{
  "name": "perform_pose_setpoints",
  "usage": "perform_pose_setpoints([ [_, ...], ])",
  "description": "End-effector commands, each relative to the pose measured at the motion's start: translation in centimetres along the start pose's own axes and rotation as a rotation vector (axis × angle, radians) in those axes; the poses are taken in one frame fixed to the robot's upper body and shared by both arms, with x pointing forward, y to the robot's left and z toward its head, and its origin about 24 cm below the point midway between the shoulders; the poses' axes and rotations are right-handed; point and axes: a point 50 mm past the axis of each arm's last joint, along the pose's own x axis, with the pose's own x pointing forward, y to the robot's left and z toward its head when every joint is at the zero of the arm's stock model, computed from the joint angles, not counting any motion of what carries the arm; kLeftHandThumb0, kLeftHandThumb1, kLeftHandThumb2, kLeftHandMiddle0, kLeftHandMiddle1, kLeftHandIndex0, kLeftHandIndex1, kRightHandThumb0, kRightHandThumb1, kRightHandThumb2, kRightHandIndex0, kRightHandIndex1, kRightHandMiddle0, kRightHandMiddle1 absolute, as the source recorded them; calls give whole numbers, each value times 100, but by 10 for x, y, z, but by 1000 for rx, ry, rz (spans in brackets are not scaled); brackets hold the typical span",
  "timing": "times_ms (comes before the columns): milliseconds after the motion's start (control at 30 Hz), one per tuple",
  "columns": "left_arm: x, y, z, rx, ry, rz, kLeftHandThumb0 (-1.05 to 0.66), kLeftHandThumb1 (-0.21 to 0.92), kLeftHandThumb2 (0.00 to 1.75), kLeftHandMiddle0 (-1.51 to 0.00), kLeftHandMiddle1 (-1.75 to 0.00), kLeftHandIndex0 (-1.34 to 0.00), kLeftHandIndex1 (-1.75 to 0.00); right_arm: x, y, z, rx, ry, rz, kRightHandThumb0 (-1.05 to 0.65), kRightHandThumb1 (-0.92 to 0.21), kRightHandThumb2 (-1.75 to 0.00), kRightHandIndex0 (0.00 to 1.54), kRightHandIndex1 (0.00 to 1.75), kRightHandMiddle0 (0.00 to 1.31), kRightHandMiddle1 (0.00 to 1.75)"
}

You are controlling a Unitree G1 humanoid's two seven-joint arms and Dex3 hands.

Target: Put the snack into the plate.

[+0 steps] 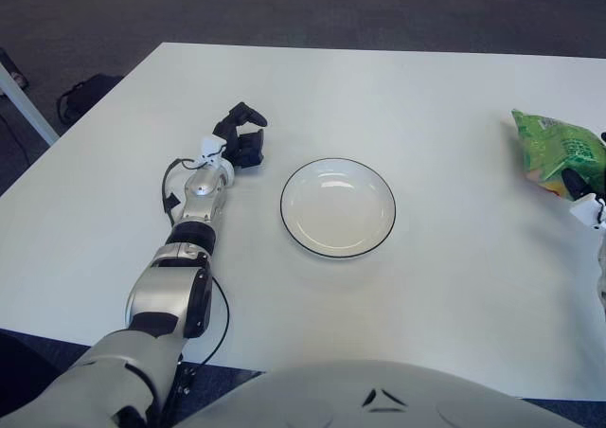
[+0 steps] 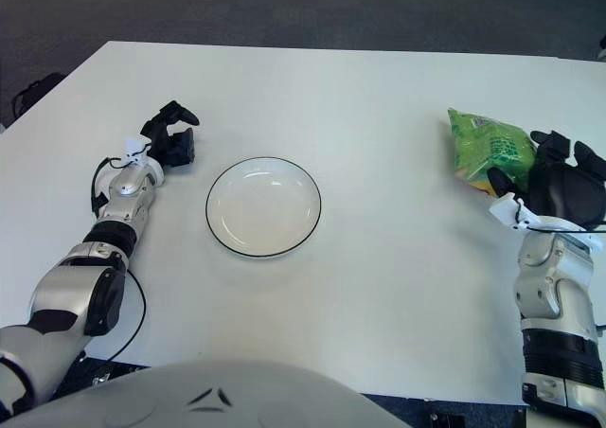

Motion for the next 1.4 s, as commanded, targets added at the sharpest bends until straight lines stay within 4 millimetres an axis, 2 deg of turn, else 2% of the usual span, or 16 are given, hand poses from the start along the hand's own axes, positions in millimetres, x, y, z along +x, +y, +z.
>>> perform_pose_setpoints([
  [0,-26,-1,-39,-12,176,-1,-43,49,110,-124,-175,-48,-175,10,-1,4,1,-22,27,-92,-92,-102,0,7,0,45],
  [300,-26,-1,-39,-9,181,-8,-43,49,110,-123,-175,-48,-175,23,24,17,76,-42,152,-94,-92,-105,0,4,0,46],
  [533,-26,-2,-39,-16,179,-9,-43,49,109,-124,-175,-47,-175,18,31,28,133,-117,280,-92,-92,-107,1,4,0,47],
  [733,-25,-2,-39,-18,178,-9,-42,50,109,-122,-175,-47,-175,8,31,36,186,-213,382,-96,-92,-110,1,4,0,45],
  [1000,-25,-3,-38,-21,173,-6,-43,49,109,-123,-175,-47,-175,5,30,46,192,-305,472,-101,-92,-114,3,5,0,47],
  [1200,-24,-3,-38,-20,176,-8,-43,49,110,-124,-175,-48,-175,0,24,64,165,-415,502,-101,-92,-114,9,7,0,54],
  [1367,-24,-3,-38,-16,178,-9,-43,48,111,-124,-175,-48,-175,-4,21,70,162,-466,524,-99,-92,-113,15,10,0,62],
])
